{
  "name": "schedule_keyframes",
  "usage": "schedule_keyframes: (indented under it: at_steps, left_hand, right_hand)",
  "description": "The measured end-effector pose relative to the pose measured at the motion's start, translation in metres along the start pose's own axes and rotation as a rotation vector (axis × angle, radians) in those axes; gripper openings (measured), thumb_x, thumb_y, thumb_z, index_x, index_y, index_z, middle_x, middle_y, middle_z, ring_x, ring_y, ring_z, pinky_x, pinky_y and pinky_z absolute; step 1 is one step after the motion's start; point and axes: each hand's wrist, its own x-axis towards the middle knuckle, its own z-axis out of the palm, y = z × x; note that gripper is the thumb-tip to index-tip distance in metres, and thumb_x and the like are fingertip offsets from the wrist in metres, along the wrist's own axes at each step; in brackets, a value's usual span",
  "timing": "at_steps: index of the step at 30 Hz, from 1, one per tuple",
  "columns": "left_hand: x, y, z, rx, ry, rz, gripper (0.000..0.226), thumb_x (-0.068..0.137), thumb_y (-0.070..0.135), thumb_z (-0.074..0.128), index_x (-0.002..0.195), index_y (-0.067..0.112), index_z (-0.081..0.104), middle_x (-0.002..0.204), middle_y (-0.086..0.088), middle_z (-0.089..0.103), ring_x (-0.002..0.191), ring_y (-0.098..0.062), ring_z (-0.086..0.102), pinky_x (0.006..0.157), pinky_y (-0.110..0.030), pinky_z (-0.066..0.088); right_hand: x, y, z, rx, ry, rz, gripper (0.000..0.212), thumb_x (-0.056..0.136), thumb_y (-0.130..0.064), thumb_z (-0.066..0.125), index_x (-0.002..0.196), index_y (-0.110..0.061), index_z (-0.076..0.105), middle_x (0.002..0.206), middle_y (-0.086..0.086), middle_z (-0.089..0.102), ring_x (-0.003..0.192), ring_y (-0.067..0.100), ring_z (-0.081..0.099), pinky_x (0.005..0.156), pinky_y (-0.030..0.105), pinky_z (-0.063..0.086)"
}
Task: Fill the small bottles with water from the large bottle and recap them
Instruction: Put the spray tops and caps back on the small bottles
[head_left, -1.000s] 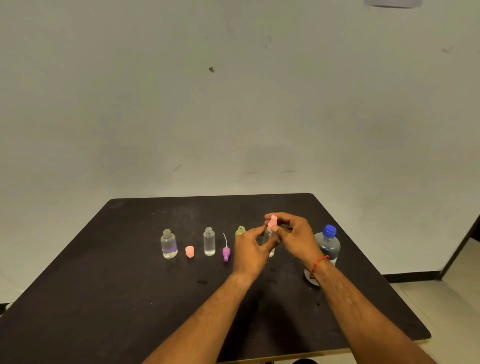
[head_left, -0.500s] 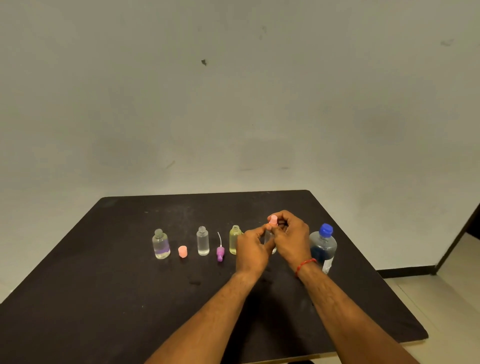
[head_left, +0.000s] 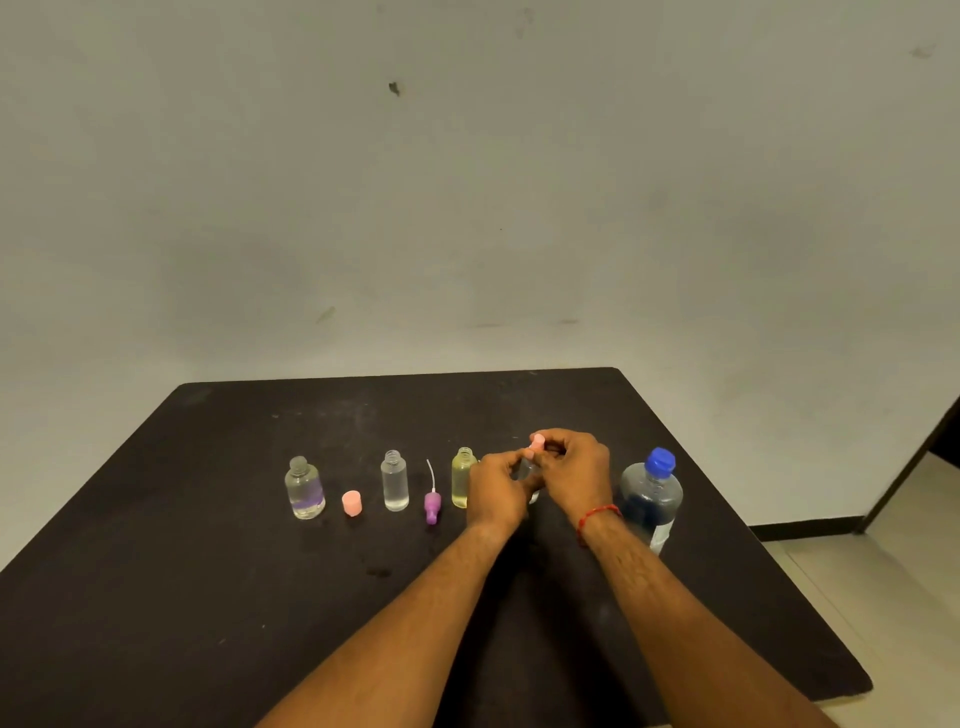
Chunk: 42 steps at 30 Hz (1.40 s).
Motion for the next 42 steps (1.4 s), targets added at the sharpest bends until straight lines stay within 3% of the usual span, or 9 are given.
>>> schedule_keyframes:
  at_steps: [6, 14, 17, 20, 23, 27, 32, 37, 42]
  left_hand:
    - [0.009, -0.011, 0.004, 0.015, -0.008, -0.049, 0.014, 0.090, 0.008, 0.068, 0.083, 0.017, 0.076, 0.070, -0.001, 0.072, 0.060, -0.011, 0.066, 0.054, -0.030, 0.053]
    - [0.006, -0.010, 0.004, 0.021, -0.035, -0.022, 0.015, 0.094, 0.010, 0.067, 0.100, 0.020, 0.076, 0.076, 0.002, 0.072, 0.053, -0.011, 0.065, 0.045, -0.021, 0.048]
    - [-0.003, -0.009, -0.001, 0.019, -0.019, 0.038, 0.012, 0.091, 0.016, 0.073, 0.101, 0.023, 0.074, 0.081, 0.005, 0.073, 0.063, -0.010, 0.069, 0.048, -0.021, 0.051]
    - [-0.020, -0.005, -0.009, -0.014, 0.047, 0.064, 0.020, 0.089, 0.022, 0.076, 0.109, 0.020, 0.074, 0.093, 0.005, 0.072, 0.052, -0.011, 0.066, 0.043, -0.019, 0.048]
    - [-0.034, -0.009, -0.022, -0.002, 0.168, 0.082, 0.035, 0.087, 0.029, 0.078, 0.120, 0.020, 0.071, 0.108, 0.007, 0.073, 0.049, -0.010, 0.066, 0.047, -0.020, 0.052]
    - [-0.043, -0.018, -0.044, -0.091, 0.322, 0.119, 0.004, 0.088, 0.027, 0.076, 0.091, 0.029, 0.078, 0.084, 0.017, 0.075, 0.067, -0.005, 0.071, 0.063, -0.043, 0.062]
    - [-0.049, -0.024, -0.065, -0.092, 0.439, 0.137, 0.007, 0.089, 0.019, 0.075, 0.085, 0.026, 0.076, 0.074, 0.015, 0.072, 0.071, -0.004, 0.069, 0.062, -0.042, 0.061]
    - [-0.042, -0.039, -0.072, -0.043, 0.428, 0.077, 0.018, 0.085, 0.028, 0.078, 0.102, 0.026, 0.073, 0.097, 0.020, 0.069, 0.080, -0.014, 0.072, 0.066, -0.047, 0.062]
    - [-0.031, -0.044, -0.068, 0.030, 0.326, -0.001, 0.045, 0.085, 0.030, 0.079, 0.127, 0.022, 0.066, 0.122, 0.006, 0.068, 0.092, -0.018, 0.070, 0.072, -0.046, 0.063]
  right_hand:
    - [0.008, 0.008, 0.011, -0.065, 0.001, -0.059, 0.012, 0.087, -0.014, 0.071, 0.096, -0.017, 0.077, 0.080, -0.006, 0.072, 0.072, -0.002, 0.063, 0.070, 0.011, 0.051]
    - [0.010, 0.012, 0.010, -0.089, 0.004, -0.030, 0.017, 0.087, -0.009, 0.070, 0.102, -0.015, 0.075, 0.090, 0.000, 0.073, 0.070, -0.003, 0.058, 0.070, 0.005, 0.044]
    - [0.009, 0.012, 0.007, -0.089, -0.003, -0.009, 0.028, 0.086, -0.015, 0.072, 0.114, -0.013, 0.070, 0.101, 0.002, 0.072, 0.081, 0.002, 0.060, 0.083, 0.017, 0.050]
    - [0.004, 0.011, 0.005, -0.123, 0.024, -0.034, 0.043, 0.085, -0.019, 0.074, 0.126, -0.012, 0.062, 0.112, 0.004, 0.068, 0.093, 0.010, 0.062, 0.086, 0.021, 0.049]
    - [-0.007, 0.006, 0.003, -0.146, 0.093, -0.130, 0.042, 0.087, -0.022, 0.072, 0.126, -0.012, 0.061, 0.113, 0.006, 0.066, 0.097, 0.014, 0.064, 0.088, 0.027, 0.054]
    - [-0.026, -0.005, 0.002, -0.135, 0.132, -0.236, 0.033, 0.085, -0.014, 0.073, 0.117, -0.010, 0.065, 0.107, 0.006, 0.066, 0.095, 0.016, 0.064, 0.087, 0.023, 0.051]
    - [-0.045, -0.007, 0.015, -0.100, 0.068, -0.211, 0.023, 0.083, -0.014, 0.075, 0.105, -0.012, 0.069, 0.094, 0.002, 0.068, 0.083, 0.009, 0.062, 0.081, 0.023, 0.055]
    - [-0.054, 0.004, 0.034, -0.174, -0.007, -0.153, 0.025, 0.080, -0.023, 0.078, 0.103, -0.016, 0.069, 0.092, -0.001, 0.069, 0.077, 0.008, 0.060, 0.075, 0.020, 0.050]
    - [-0.056, 0.009, 0.049, -0.299, -0.080, -0.141, 0.030, 0.083, -0.030, 0.071, 0.111, -0.019, 0.067, 0.099, -0.002, 0.068, 0.087, 0.012, 0.063, 0.078, 0.021, 0.049]
